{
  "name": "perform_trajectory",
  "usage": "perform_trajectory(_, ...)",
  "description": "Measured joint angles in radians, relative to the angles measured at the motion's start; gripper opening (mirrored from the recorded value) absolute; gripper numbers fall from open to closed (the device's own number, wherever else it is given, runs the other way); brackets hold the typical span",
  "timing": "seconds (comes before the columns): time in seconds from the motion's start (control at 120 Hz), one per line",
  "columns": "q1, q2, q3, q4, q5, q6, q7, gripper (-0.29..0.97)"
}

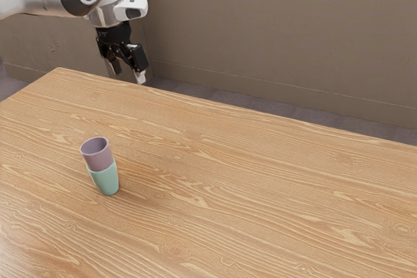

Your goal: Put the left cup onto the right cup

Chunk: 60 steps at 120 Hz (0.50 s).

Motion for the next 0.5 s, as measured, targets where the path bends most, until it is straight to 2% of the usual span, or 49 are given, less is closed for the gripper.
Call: perform_trajectory(0.5, 0.0, 0.0, 0.0, 0.014, -0.001, -0.011, -0.003, 0.68)
